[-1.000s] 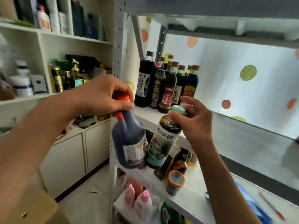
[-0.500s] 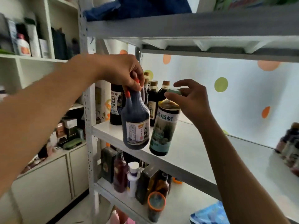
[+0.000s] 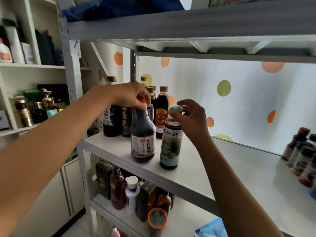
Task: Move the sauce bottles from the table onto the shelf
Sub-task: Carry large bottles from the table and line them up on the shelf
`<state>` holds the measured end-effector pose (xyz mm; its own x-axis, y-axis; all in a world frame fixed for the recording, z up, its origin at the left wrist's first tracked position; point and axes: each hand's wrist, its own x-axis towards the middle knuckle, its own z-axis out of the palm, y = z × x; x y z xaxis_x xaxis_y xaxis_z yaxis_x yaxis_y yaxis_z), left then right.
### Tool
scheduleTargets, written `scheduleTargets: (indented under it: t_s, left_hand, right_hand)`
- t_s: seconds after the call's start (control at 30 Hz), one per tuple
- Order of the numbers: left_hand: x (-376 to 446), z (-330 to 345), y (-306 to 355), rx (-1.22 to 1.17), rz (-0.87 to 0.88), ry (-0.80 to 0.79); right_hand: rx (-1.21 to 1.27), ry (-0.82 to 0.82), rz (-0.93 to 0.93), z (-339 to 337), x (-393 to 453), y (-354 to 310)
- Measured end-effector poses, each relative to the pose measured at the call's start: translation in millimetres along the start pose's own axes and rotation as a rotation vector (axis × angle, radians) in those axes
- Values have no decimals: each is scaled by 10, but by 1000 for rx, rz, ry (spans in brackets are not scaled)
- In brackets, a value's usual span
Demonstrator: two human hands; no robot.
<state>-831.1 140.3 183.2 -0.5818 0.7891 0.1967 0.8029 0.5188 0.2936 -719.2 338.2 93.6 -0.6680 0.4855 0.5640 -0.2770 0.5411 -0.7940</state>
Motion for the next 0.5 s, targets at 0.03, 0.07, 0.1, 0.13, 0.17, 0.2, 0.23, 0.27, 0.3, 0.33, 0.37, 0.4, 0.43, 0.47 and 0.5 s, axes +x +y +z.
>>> scheduleTargets:
  t_s: [0.03,0.07,0.1,0.13,0.17,0.2,0.23,0.27,0.3,0.33,0.37,0.4,0.43,0.47,0.5]
  left_hand:
    - [-7,78,-55,-63,-13,40]
    - [-27,188,-91,-162,-28,88]
    - [-56,338,-114,-289,-44,150]
    - [-90,523,-119,-415,-52,236]
    - [-137,740,-111,-513,-50,354]
    - [-190,989,-98,-569,-58,495]
    - [-238,1247,-69,-602,-85,635]
    - [-290,1503,-34,-621,-148,740]
    - [-342,1738,12,-613,-238,793]
    - [-372,1930,43,-581,-329,795]
    - [-380,2064,60,-533,-401,778]
    - [-363,2148,48,-481,-453,772]
    - [-330,2187,18,-435,-480,775]
    - [-290,2197,-15,-398,-484,778]
    - [-250,2191,-54,-381,-469,778]
  right_hand:
    - [12,14,12,27,-14,19]
    - [7,29,19,54,-25,23]
    - [-17,39,20,75,-28,14]
    - [-52,44,21,87,-24,-5]
    - [-87,45,26,99,-25,-19]
    - [-108,40,34,109,-39,-34]
    - [-118,34,46,117,-64,-28]
    - [-127,20,60,124,-118,-26]
    - [-147,0,74,131,-194,-4]
    - [-176,-21,87,143,-285,25]
    - [-206,-42,93,156,-381,61]
    - [-234,-58,91,171,-466,101]
    - [-253,-61,84,181,-532,142]
    - [-265,-50,80,181,-573,177]
    - [-271,-31,73,180,-581,199]
